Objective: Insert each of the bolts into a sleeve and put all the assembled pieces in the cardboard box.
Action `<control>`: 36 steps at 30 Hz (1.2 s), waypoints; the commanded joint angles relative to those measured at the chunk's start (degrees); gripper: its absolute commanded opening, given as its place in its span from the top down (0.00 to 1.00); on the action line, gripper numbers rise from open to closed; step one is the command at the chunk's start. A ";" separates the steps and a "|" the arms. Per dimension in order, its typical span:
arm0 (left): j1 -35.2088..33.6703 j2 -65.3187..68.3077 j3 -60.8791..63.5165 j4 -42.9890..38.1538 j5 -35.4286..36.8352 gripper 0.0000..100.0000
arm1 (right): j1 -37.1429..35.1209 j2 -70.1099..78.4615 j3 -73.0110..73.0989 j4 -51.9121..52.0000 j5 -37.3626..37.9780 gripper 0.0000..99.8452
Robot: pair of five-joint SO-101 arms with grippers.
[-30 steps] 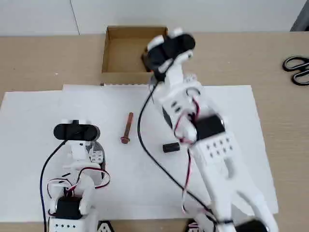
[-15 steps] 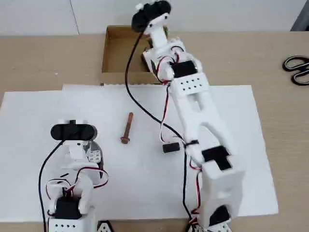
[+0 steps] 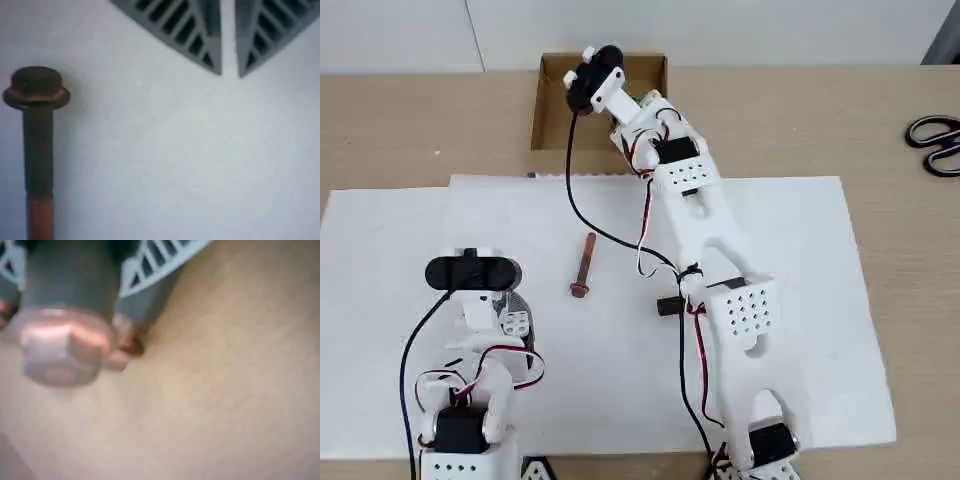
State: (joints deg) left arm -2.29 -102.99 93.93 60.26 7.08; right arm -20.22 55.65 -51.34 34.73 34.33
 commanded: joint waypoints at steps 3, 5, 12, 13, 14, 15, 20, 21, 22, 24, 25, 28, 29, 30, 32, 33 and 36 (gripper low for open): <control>-0.26 -0.62 -0.31 -1.23 0.09 0.99 | -1.01 0.48 -8.53 4.18 0.70 0.78; -0.26 -0.62 -0.31 -1.23 0.09 0.99 | -1.27 0.48 -9.76 5.23 0.53 0.80; -0.26 -0.62 -0.31 -1.23 0.09 0.99 | -1.54 0.22 -23.38 20.79 0.62 0.93; -0.26 -0.62 -0.31 -1.23 0.09 0.99 | -1.54 0.22 -26.11 24.66 0.62 0.95; -0.26 -0.62 -0.31 -1.23 0.09 0.99 | -1.54 0.22 -29.27 29.85 0.62 0.99; -0.26 -0.62 -0.31 -1.23 0.09 0.99 | -1.54 0.22 -32.62 34.77 0.53 1.00; -0.26 -0.62 -0.31 -1.23 0.09 0.99 | -1.19 0.13 -45.27 54.81 0.35 1.00; -0.26 -0.62 -0.31 -1.23 0.09 0.99 | -1.10 -0.22 -44.92 57.45 0.35 1.00; -0.26 -0.62 -0.31 -1.23 0.09 0.99 | -1.10 -1.36 -45.10 59.91 0.35 1.00; -0.26 -0.62 -0.31 -1.23 0.09 0.99 | -1.01 -4.53 -45.01 61.41 0.26 1.00; -0.26 -0.62 -0.31 -1.23 0.09 0.99 | -0.92 -5.67 -44.92 61.23 0.26 1.00; -0.26 -0.62 -0.31 -1.23 0.09 0.99 | -1.01 -8.92 -42.73 61.67 0.26 1.00; -0.26 -0.62 -0.31 -1.23 0.09 0.99 | -1.01 -9.89 -41.14 61.76 0.26 1.00; -0.26 -0.62 -0.31 -1.23 0.09 0.99 | -1.01 -11.21 -39.38 61.85 0.26 1.00; -0.26 -0.62 -0.31 -1.23 0.09 0.99 | -1.01 -15.16 -35.34 62.55 0.26 1.00; -0.26 -0.62 -0.31 -1.23 0.09 0.99 | -1.01 -17.71 -32.53 62.55 0.26 1.00; -0.26 -0.62 -0.31 -1.23 0.09 0.99 | -1.10 -27.03 -19.34 62.37 -0.62 1.00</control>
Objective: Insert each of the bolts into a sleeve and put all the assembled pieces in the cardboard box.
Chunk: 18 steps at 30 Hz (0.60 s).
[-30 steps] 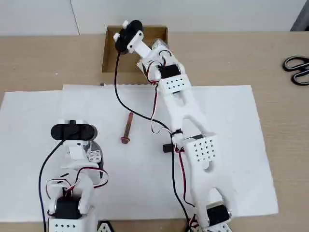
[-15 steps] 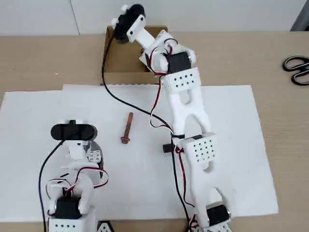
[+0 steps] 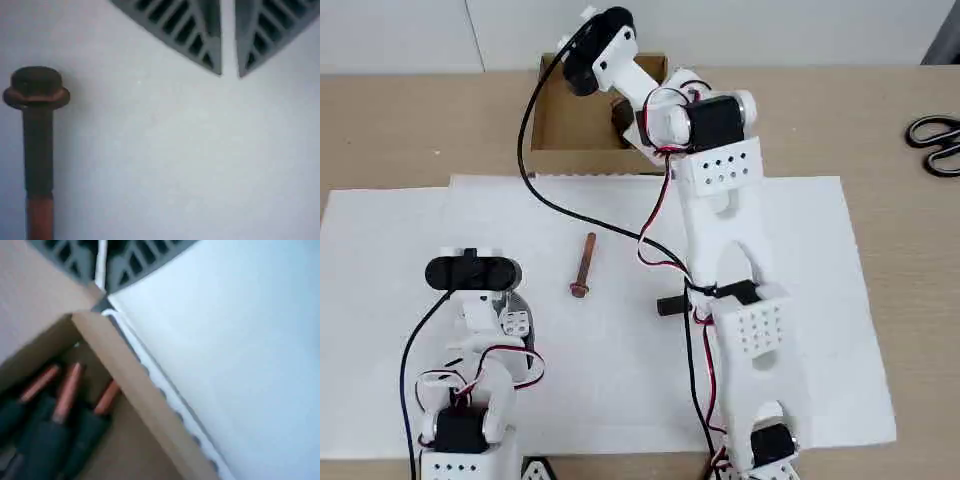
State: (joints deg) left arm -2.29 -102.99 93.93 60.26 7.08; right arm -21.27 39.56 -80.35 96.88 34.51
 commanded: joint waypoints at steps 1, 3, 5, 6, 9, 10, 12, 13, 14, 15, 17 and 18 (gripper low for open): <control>-0.26 -0.62 -0.31 -1.23 0.09 0.99 | -0.04 -14.29 15.03 0.13 -1.32 1.00; -0.26 -0.62 -0.31 -1.23 0.09 0.99 | -0.04 -20.88 26.11 -0.04 -1.32 1.00; -0.26 -0.62 -0.31 -1.23 0.09 0.99 | -0.04 -27.21 36.57 -0.13 -1.14 0.98; -0.26 -0.62 -0.31 -1.23 0.09 0.99 | -0.04 -30.02 41.32 -0.13 -1.14 0.96; -0.26 -0.62 -0.31 -1.23 0.09 0.99 | -0.13 -37.58 53.27 -0.22 -1.14 0.88; -0.26 -0.62 -0.31 -1.23 0.09 0.99 | -0.13 -39.52 56.53 -0.22 -1.05 0.87; -0.26 -0.62 -0.31 -1.23 0.09 0.99 | -0.13 -42.15 62.07 -0.22 1.23 0.87; -0.26 -0.62 -0.31 -1.23 0.09 0.99 | -0.13 -43.12 64.53 -0.22 3.08 0.87; -0.26 -0.62 -0.31 -1.23 0.09 0.99 | -0.13 -44.00 67.08 -0.22 4.84 0.87; -0.26 -0.62 -0.31 -1.23 0.09 0.99 | -0.13 -44.70 69.36 -0.22 6.24 0.87; -0.26 -0.62 -0.31 -1.23 0.09 0.99 | -0.75 -45.85 74.11 -0.22 8.62 0.87; -0.26 -0.62 -0.31 -1.23 0.09 0.99 | -1.27 -46.46 76.40 -0.22 10.11 0.87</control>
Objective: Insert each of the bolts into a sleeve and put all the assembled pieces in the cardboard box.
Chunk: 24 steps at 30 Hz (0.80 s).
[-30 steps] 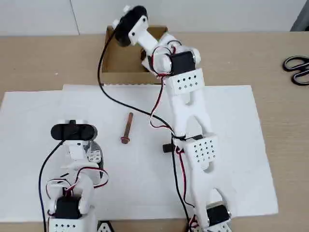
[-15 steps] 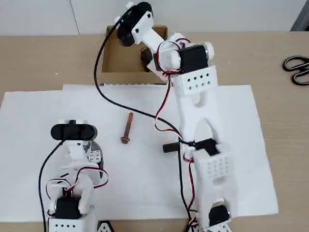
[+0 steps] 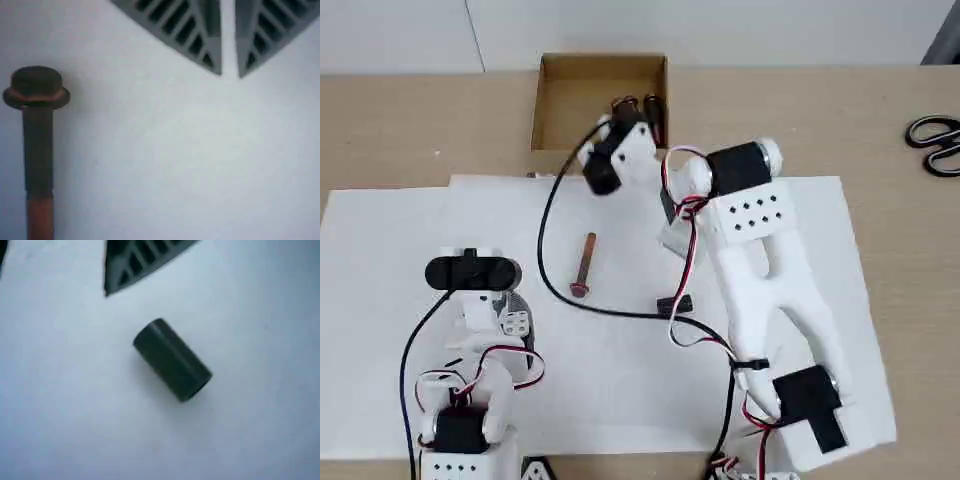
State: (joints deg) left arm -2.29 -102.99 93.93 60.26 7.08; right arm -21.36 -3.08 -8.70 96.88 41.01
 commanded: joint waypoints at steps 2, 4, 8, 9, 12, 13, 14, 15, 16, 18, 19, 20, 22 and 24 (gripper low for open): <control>-0.26 -0.62 -0.31 -1.23 0.09 0.99 | -2.51 -5.14 8.62 -0.40 6.51 0.86; -0.26 -0.62 -0.31 -1.14 0.09 0.99 | -4.09 -6.55 11.69 -1.19 8.35 0.86; -1.85 -0.62 -0.31 -1.23 0.09 0.99 | -6.37 -8.22 15.56 -2.42 11.60 0.86; -2.90 -0.62 -0.31 -1.32 0.09 0.99 | -6.55 -8.48 16.35 -2.77 12.40 0.86; -5.80 -0.62 -0.31 -1.58 0.09 0.99 | -6.37 -8.84 19.52 -5.32 15.21 0.86; -6.42 -0.62 -0.13 -2.11 0.00 0.99 | -6.37 -8.84 20.66 -6.29 16.44 0.86; -6.86 -0.62 -0.13 -2.46 -0.09 0.99 | -6.29 -8.84 21.98 -7.52 17.23 0.86; -7.03 -0.62 -0.13 -2.46 -0.09 0.99 | -6.29 -8.75 23.12 -8.84 17.93 0.86; -7.03 -0.62 -0.13 -2.46 -0.09 0.99 | -6.29 -8.75 24.35 -10.15 18.37 0.86; -7.03 -0.62 -0.13 -2.46 -0.09 0.99 | -6.29 -8.57 26.99 -12.70 19.78 0.86; -7.03 -0.62 -0.13 -2.46 -0.09 0.99 | -6.20 -8.48 28.40 -14.11 20.57 0.86; -7.03 -0.62 -0.13 -2.46 -0.09 0.99 | -6.20 -8.48 29.80 -15.52 21.19 0.87; -7.03 -0.62 -0.13 -2.46 -0.09 0.99 | -6.20 -8.40 32.44 -18.33 22.24 0.87; -7.03 -0.62 -0.13 -2.46 -0.09 0.99 | -6.20 -8.40 34.73 -21.05 23.21 0.87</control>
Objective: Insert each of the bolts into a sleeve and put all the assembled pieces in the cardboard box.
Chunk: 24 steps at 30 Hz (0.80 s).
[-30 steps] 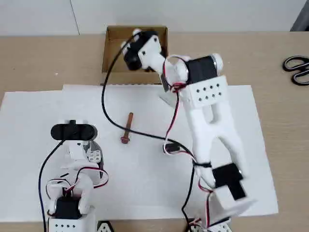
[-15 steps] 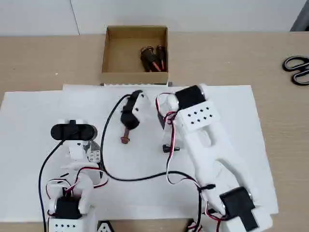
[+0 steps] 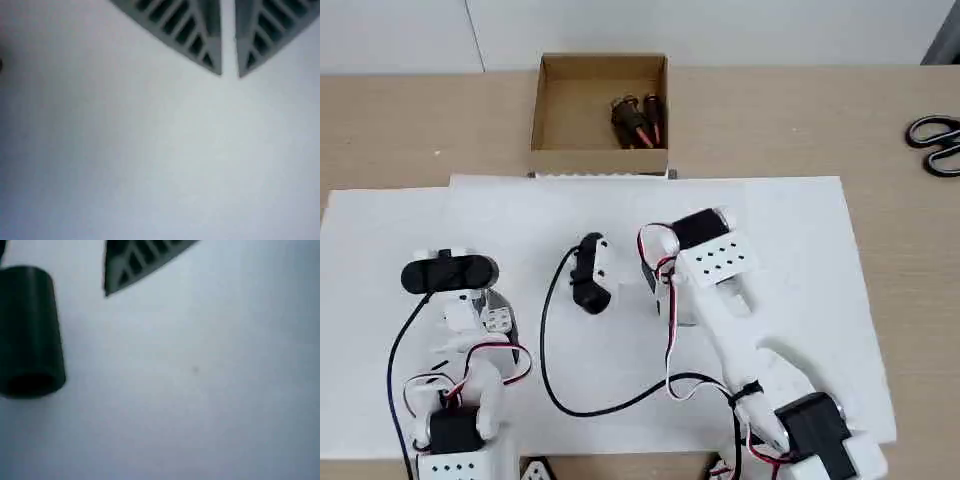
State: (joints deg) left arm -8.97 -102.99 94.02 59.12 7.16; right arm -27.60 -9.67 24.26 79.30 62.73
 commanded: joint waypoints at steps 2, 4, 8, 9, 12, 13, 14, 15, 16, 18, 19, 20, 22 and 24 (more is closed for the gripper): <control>-0.35 -0.62 -0.22 -1.32 -0.18 0.99 | 0.04 -1.80 3.69 -5.76 2.02 0.87; -0.35 -0.62 -0.22 -1.32 -0.18 0.99 | 0.13 -1.80 5.27 -7.34 2.90 0.87; -0.35 -0.62 -0.22 -1.32 -0.26 0.99 | 0.48 -1.63 8.62 -11.38 4.48 0.87; -0.35 -0.62 -0.22 -1.32 -0.26 0.99 | 0.84 -1.63 9.67 -12.88 5.19 0.87; -0.35 -0.62 -0.22 -1.32 -0.26 0.99 | 2.33 -0.66 12.22 -17.19 7.12 0.87; -0.35 -0.62 -0.22 -1.32 -0.26 0.99 | 2.68 0.13 12.31 -17.80 7.56 0.87; -0.35 -0.62 -0.22 -1.32 -0.26 0.99 | 3.21 1.01 12.31 -18.24 8.00 0.87; -0.35 -0.62 -0.22 -1.32 -0.26 0.99 | 3.65 2.07 12.22 -18.42 8.44 0.87; -0.35 -0.62 -0.22 -1.32 -0.26 0.99 | 4.00 3.03 12.22 -19.03 8.79 0.87; -0.35 -0.62 -0.22 -1.32 -0.26 0.99 | 4.79 4.97 12.22 -20.35 8.79 0.87; -0.26 -0.62 -0.22 -1.32 -0.26 0.99 | 5.05 5.85 12.22 -21.14 8.79 0.88; -0.26 -0.62 -0.22 -1.32 -0.26 0.99 | 5.14 6.81 12.22 -21.93 8.70 0.90; -0.26 -0.62 -0.22 -1.32 -0.26 0.99 | 5.49 8.40 12.22 -22.99 8.62 0.96; -0.26 -0.62 -0.22 -1.32 -0.26 0.99 | 5.41 9.19 12.22 -23.78 8.44 0.99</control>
State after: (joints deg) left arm -8.97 -102.99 94.02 59.12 7.16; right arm -23.74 -3.34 35.87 58.20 70.99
